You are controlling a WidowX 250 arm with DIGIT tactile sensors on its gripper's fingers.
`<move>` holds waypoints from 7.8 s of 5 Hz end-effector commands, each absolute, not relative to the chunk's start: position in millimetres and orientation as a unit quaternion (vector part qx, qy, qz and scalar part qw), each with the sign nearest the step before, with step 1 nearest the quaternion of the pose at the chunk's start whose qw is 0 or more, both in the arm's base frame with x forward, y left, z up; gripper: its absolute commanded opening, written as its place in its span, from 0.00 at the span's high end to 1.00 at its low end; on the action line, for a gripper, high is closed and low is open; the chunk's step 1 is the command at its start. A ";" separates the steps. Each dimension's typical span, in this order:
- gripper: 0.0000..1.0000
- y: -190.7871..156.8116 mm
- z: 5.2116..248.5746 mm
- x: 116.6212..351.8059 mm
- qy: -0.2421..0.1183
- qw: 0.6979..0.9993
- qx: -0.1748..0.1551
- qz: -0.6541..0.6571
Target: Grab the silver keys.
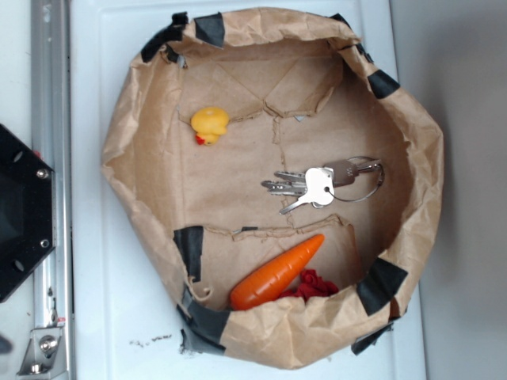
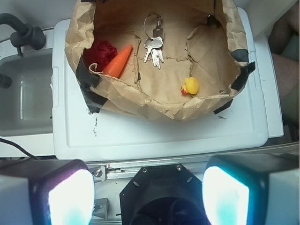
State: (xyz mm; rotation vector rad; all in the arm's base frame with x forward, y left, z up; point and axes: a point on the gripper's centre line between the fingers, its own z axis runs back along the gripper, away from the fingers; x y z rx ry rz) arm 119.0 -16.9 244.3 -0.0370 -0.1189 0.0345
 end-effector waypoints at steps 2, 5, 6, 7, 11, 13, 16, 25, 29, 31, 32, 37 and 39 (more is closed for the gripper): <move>0.00 -38.4 221.7 159.1 -0.111 0.994 0.003 0.007; 0.00 3.4 180.9 223.5 -0.114 0.992 -0.053 -0.002; 0.00 23.4 164.5 235.1 -0.141 0.987 -0.080 -0.010; 0.00 31.4 140.7 245.1 -0.179 0.982 -0.046 0.028; 0.00 -3.2 108.0 259.1 -0.182 0.983 -0.012 0.002; 0.00 -3.2 108.0 259.1 -0.182 0.983 -0.012 0.002; 0.00 -3.2 108.0 259.1 -0.182 0.983 -0.012 0.002; 0.00 -17.0 76.2 313.9 -0.260 0.964 -0.020 -0.052; 0.00 -22.6 56.2 332.1 -0.298 0.954 0.012 -0.020; 0.00 -15.9 35.7 347.4 -0.304 0.950 0.070 -0.014; 1.00 -11.2 39.7 348.4 -0.306 0.950 0.064 -0.004; 1.00 -13.7 54.0 334.5 -0.252 0.967 0.041 -0.020; 1.00 11.6 149.0 288.2 -0.161 0.976 -0.150 0.000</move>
